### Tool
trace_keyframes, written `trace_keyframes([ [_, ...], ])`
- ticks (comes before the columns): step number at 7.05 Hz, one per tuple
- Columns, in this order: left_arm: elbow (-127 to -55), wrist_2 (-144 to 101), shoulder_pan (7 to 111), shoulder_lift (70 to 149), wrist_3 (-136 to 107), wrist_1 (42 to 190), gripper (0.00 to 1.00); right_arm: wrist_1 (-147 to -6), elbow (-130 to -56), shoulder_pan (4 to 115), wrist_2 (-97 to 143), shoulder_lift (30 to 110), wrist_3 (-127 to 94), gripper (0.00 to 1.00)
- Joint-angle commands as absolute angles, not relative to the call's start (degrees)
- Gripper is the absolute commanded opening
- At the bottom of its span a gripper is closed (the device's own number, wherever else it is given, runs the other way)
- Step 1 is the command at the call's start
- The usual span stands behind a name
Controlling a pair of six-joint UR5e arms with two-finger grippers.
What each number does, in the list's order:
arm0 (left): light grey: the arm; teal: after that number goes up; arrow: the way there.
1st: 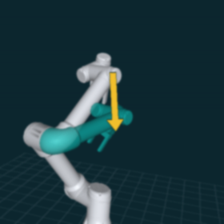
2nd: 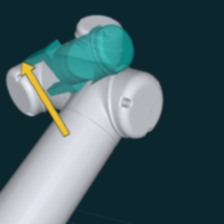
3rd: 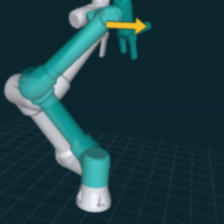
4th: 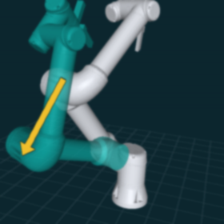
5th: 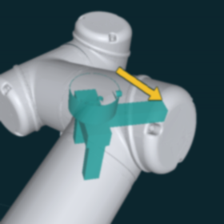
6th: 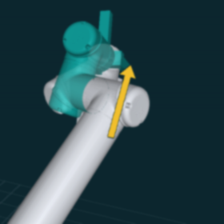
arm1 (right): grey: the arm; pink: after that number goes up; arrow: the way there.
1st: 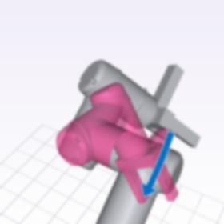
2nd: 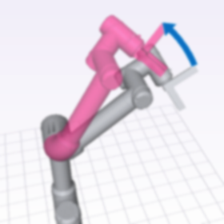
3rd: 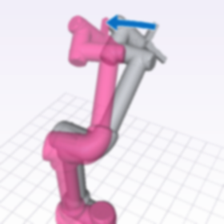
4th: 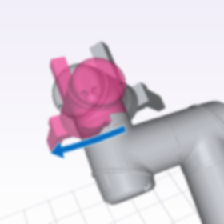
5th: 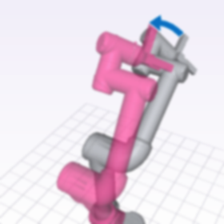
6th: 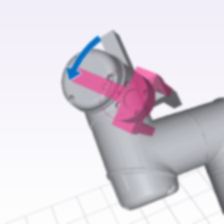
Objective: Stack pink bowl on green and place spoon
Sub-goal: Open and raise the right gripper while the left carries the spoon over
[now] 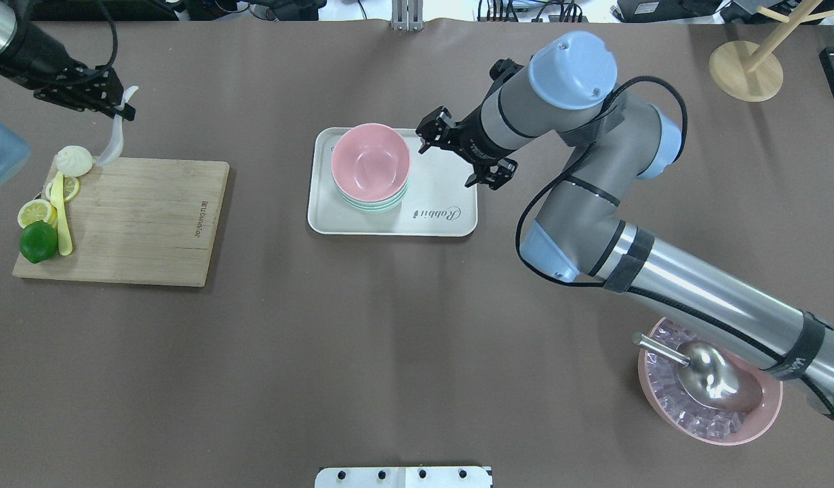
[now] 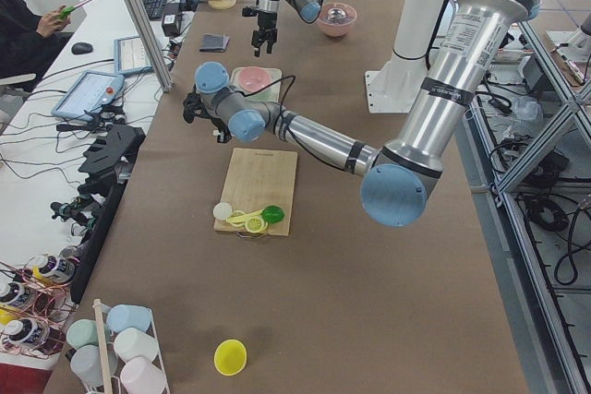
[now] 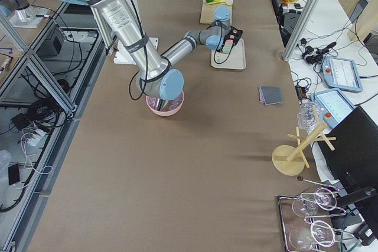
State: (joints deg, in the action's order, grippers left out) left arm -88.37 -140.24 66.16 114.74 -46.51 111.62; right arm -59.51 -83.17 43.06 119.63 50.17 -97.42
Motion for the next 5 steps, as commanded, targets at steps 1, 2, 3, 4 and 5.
trace_keyframes([
  [1, -85.6, -137.0, 59.6, 126.1, -57.7, 110.8, 0.00, -59.8, -83.4, 50.0, 127.7, 53.0, -89.9, 1.00],
  [2, -84.0, -129.5, 54.9, 130.0, -59.1, 111.7, 0.00, -59.7, -83.4, 52.4, 130.2, 54.6, -85.2, 1.00],
  [3, -80.5, -124.2, 52.1, 133.6, -59.2, 113.7, 0.00, -59.7, -83.4, 53.8, 131.6, 56.1, -82.2, 1.00],
  [4, -77.2, -123.4, 51.0, 135.9, -59.2, 117.4, 0.00, -59.6, -83.4, 54.2, 131.7, 56.8, -80.6, 1.00],
  [5, -75.9, -122.0, 50.1, 137.4, -59.2, 119.8, 0.00, -59.7, -83.5, 54.2, 131.7, 56.8, -80.7, 1.00],
])
